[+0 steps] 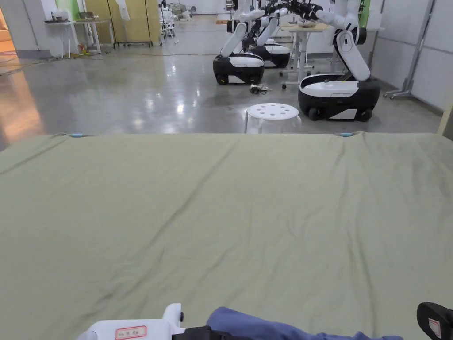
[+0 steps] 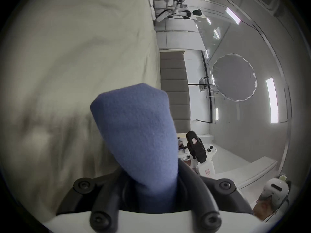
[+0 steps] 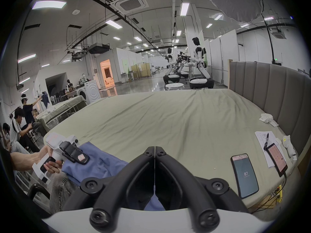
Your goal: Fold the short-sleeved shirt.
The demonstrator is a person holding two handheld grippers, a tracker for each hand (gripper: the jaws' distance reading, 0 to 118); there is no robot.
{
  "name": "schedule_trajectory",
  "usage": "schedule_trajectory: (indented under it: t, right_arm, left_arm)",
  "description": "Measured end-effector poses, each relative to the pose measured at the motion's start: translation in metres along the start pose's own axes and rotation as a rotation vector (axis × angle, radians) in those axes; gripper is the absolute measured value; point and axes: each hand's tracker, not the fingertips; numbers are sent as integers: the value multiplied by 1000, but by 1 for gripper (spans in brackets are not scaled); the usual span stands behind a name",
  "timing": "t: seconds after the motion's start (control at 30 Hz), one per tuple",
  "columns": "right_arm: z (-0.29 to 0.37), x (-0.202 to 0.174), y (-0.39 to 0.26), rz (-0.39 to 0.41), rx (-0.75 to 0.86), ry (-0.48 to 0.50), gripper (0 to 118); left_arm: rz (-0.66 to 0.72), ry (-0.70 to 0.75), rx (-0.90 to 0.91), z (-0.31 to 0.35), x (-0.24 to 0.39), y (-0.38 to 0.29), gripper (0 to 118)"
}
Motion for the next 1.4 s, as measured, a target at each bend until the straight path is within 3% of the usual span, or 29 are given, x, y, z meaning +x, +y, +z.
schedule_trajectory:
  t: [0.2,0.4,0.5,0.67,0.73,0.77,0.8,0.9,0.97,1.07,1.2,1.3,1.33,1.37,1.4]
  right_arm:
    - [-3,-5,4,21,8,27,5]
    - [-16,-11,2,27,-1,58,5]
    - [-19,-13,-2,25,-6,73,5]
    - [-17,-12,-5,0,-8,84,5]
    - [-12,-10,-6,-3,-7,82,5]
    - [-9,-9,-7,-2,-4,77,5]
    - [-7,-6,-7,-5,-2,69,5]
    - [-1,2,-10,-22,1,51,5]
    - [2,6,-12,-28,-4,32,5]
    - [6,11,-13,-36,-7,19,5]
    - [10,14,-15,-40,-8,1,5]
    - [8,15,-15,-40,-9,12,5]
    - [6,14,-14,-43,-7,27,5]
    - [4,13,-14,-42,-5,38,5]
    - [1,9,-12,-43,-2,44,5]
  left_arm:
    - [-39,95,103,93,21,-3,12]
    - [-108,358,253,192,53,-7,12]
    - [-143,478,270,194,68,-10,12]
    - [-176,436,185,128,59,-2,16]
    - [-168,366,125,88,50,3,33]
    - [-152,340,93,67,45,7,53]
    - [-133,326,75,47,40,10,88]
    - [-90,273,-12,3,24,27,97]
    - [-143,288,-31,-21,30,29,97]
    - [-189,186,-70,-36,45,32,97]
    - [-294,-77,87,-5,77,22,98]
    - [-330,-106,148,22,74,16,96]
    - [-323,-59,125,25,69,14,89]
    - [-321,-23,112,23,64,10,72]
    - [-318,-11,89,20,56,6,25]
